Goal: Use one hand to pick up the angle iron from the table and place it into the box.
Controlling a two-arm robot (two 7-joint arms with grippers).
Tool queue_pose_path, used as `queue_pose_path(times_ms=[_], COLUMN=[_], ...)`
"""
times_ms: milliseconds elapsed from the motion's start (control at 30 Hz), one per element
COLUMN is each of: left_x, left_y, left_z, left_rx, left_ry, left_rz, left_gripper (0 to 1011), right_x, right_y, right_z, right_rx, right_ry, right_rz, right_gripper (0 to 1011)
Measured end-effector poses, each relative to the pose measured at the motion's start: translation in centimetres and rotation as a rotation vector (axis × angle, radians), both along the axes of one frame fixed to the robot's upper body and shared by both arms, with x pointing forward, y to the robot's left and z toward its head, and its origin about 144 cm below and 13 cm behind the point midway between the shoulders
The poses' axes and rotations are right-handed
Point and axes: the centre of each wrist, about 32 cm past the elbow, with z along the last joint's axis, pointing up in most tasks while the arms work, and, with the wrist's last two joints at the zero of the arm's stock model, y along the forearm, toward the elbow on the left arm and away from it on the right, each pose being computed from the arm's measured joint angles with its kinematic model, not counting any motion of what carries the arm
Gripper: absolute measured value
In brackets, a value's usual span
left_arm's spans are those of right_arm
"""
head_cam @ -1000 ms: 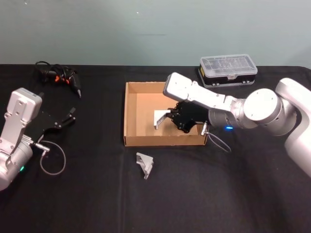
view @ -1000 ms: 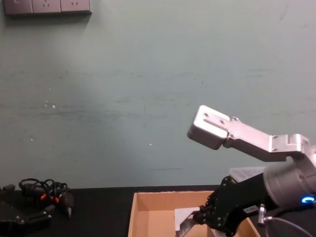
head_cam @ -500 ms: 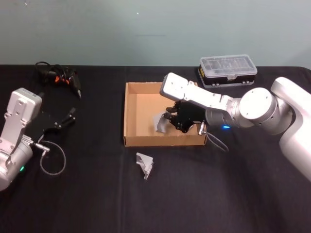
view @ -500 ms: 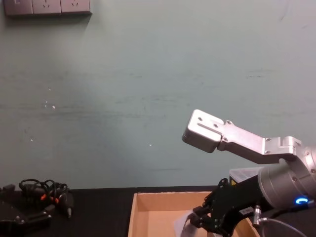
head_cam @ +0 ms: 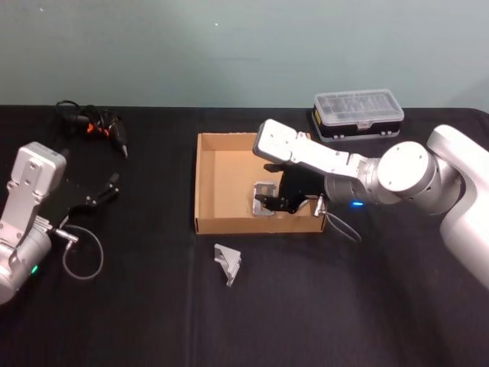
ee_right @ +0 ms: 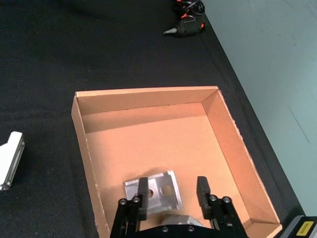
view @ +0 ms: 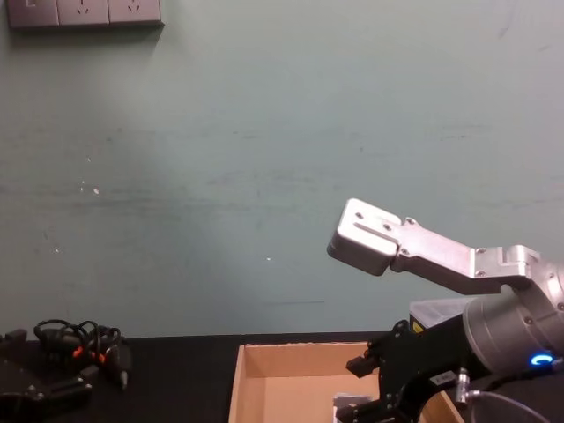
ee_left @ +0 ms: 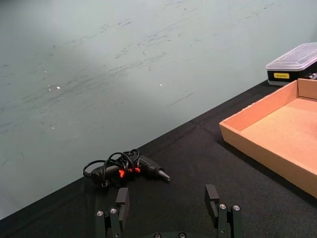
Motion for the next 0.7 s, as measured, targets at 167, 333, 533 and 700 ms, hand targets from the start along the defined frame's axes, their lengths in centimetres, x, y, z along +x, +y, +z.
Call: queue_pose_path(times_ms=[167, 333, 533, 700], left_x=[0.0, 0.0, 0.0, 0.0], left_y=[0.0, 0.0, 0.0, 0.0], left_z=[0.0, 0.0, 0.0, 0.0], left_rx=[0.0, 0.0, 0.0, 0.0], left_ry=[0.0, 0.0, 0.0, 0.0], left_rz=[0.0, 0.0, 0.0, 0.0], left_gripper=[1000, 1000, 1000, 1000], right_x=[0.0, -0.1, -0.3, -1.1], right_y=[-0.2, -0.4, -0.8, -1.3], right_z=[0.1, 0.1, 0.3, 0.6], right_rx=[0.002, 0.009, 0.031, 0.075], right_ry=[-0.004, -0.008, -0.022, -0.053], right_rz=[-0.001, -0.002, -0.014, -0.032], right_gripper=[733, 876, 1003, 1000])
